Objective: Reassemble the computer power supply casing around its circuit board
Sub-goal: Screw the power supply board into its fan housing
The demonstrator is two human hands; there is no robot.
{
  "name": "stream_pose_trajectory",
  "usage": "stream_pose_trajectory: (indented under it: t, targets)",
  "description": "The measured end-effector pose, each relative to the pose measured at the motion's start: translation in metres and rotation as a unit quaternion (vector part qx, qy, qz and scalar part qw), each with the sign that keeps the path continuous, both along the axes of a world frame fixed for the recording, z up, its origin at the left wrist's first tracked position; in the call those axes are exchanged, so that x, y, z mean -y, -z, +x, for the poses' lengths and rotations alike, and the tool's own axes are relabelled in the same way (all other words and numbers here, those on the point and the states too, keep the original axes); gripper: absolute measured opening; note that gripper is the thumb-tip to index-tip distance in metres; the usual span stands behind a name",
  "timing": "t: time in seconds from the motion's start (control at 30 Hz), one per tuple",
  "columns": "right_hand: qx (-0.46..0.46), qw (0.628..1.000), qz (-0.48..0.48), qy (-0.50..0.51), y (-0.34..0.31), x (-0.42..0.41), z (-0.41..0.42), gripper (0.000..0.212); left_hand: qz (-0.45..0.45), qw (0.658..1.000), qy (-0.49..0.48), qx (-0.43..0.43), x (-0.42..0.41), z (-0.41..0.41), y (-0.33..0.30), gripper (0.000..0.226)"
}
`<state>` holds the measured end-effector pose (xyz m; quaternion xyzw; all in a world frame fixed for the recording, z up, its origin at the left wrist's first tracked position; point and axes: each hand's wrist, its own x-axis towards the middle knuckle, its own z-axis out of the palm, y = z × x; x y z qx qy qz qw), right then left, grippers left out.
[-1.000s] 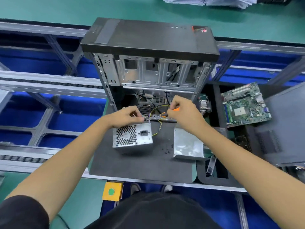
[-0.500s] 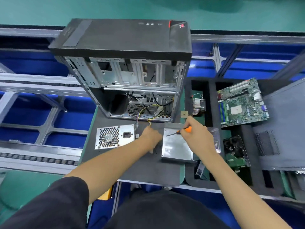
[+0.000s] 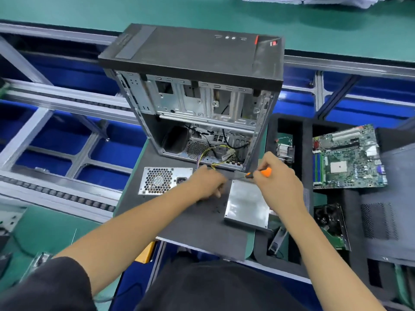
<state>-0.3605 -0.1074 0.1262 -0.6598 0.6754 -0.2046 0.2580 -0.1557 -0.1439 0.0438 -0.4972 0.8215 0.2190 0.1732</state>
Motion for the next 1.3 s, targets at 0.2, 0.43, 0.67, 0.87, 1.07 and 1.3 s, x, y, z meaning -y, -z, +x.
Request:
stream_pose_trajectory:
  t: [0.2, 0.43, 0.67, 0.87, 1.07, 1.3]
  targets:
    - [0.055, 0.996, -0.038, -0.060, -0.045, -0.001, 0.048, 0.011, 0.002, 0.910, -0.215, -0.356, -0.026, 0.081, -0.045, 0.018]
    - [0.036, 0.995, -0.032, -0.083, -0.054, 0.000, 0.103, 0.012, 0.028, 0.819, -0.306, -0.484, -0.047, 0.141, -0.037, 0.018]
    - [0.029, 0.996, -0.028, -0.085, -0.055, 0.001, 0.136, 0.011, 0.043, 0.829, -0.295, -0.473, -0.053, 0.163, -0.032, 0.015]
    - [0.025, 0.995, -0.013, -0.094, -0.059, -0.001, 0.150, 0.010, 0.064, 0.824, -0.298, -0.477, -0.053, 0.171, -0.029, 0.013]
    - [-0.012, 0.994, -0.016, -0.105, -0.060, -0.003, 0.158, 0.009, 0.071, 0.835, -0.286, -0.464, -0.052, 0.173, -0.028, 0.017]
    - [-0.116, 0.966, -0.031, -0.229, -0.059, -0.006, 0.164, 0.017, 0.023, 0.888, -0.226, -0.400, -0.056, 0.168, -0.030, 0.024]
